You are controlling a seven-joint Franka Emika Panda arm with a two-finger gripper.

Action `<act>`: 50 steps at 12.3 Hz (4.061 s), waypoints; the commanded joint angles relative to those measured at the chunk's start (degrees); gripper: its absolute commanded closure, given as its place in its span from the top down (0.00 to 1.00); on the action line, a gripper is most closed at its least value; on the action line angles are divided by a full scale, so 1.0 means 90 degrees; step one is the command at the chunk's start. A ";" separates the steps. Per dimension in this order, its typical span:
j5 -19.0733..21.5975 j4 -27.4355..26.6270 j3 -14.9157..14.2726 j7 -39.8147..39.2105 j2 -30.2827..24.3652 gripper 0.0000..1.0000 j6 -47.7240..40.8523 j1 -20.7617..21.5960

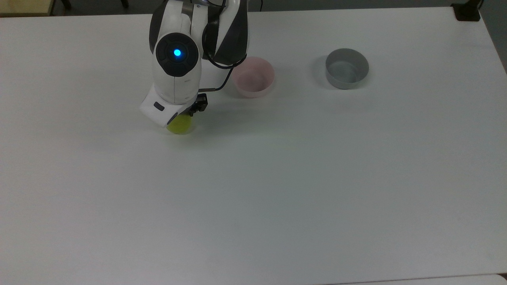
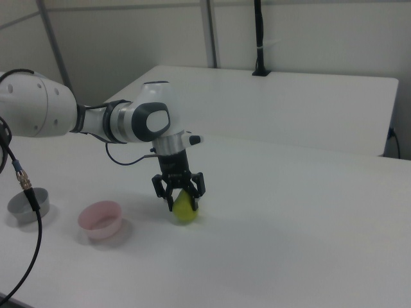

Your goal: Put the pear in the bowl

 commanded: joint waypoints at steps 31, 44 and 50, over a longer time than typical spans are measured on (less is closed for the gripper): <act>-0.0351 -0.1310 0.0529 0.1348 -0.1589 0.28 -0.1404 0.2109; -0.0351 -0.1330 0.0529 0.1299 -0.1295 1.00 -0.1374 0.2041; -0.0341 -0.0863 0.0500 0.1241 -0.1919 1.00 -0.1909 0.1886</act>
